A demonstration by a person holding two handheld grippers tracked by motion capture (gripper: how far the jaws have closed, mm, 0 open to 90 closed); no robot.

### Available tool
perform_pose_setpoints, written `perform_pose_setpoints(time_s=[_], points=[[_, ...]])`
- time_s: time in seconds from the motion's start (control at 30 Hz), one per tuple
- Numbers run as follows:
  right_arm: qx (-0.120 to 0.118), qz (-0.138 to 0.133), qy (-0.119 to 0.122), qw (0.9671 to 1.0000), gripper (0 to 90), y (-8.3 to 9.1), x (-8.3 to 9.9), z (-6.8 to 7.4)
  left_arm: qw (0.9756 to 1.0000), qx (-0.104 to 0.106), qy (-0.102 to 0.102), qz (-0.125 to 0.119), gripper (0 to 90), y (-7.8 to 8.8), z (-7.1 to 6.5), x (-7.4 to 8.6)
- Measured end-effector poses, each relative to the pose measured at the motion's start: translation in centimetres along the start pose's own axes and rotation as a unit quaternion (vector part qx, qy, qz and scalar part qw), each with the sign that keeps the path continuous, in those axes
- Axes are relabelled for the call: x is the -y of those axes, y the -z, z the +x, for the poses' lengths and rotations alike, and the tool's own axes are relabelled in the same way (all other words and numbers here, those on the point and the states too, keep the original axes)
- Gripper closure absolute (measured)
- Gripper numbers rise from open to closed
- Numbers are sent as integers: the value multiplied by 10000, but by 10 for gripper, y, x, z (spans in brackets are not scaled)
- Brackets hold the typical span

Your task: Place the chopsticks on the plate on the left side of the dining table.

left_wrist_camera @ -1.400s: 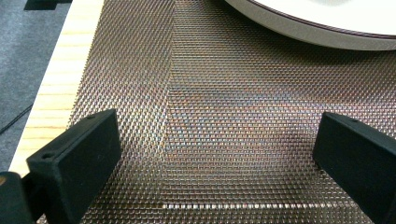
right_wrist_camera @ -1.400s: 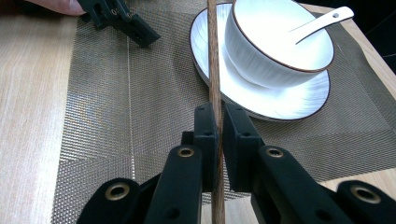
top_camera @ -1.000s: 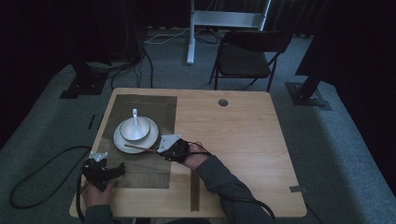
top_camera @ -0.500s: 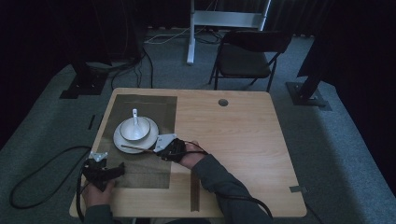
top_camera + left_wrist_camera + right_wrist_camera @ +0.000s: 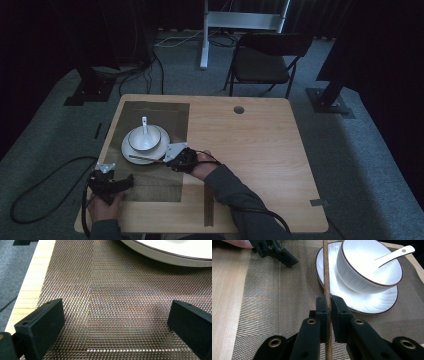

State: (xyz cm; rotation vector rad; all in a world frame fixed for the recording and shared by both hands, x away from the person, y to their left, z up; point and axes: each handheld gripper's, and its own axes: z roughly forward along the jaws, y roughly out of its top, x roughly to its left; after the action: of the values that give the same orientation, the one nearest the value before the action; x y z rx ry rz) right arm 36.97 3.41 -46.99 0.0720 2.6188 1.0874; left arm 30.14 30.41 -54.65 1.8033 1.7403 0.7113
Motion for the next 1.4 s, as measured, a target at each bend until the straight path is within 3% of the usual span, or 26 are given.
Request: perform_pose_setpoints(time_s=[0.6, 1.4], points=[[-41, 160, 10, 9999, 845, -13, -4, -7, 10000, 0, -1, 1, 14, 0, 0, 0], [-185, 164, 117, 9996, 845, -30, -16, -12, 10000, -1, -2, 1, 14, 0, 0, 0]])
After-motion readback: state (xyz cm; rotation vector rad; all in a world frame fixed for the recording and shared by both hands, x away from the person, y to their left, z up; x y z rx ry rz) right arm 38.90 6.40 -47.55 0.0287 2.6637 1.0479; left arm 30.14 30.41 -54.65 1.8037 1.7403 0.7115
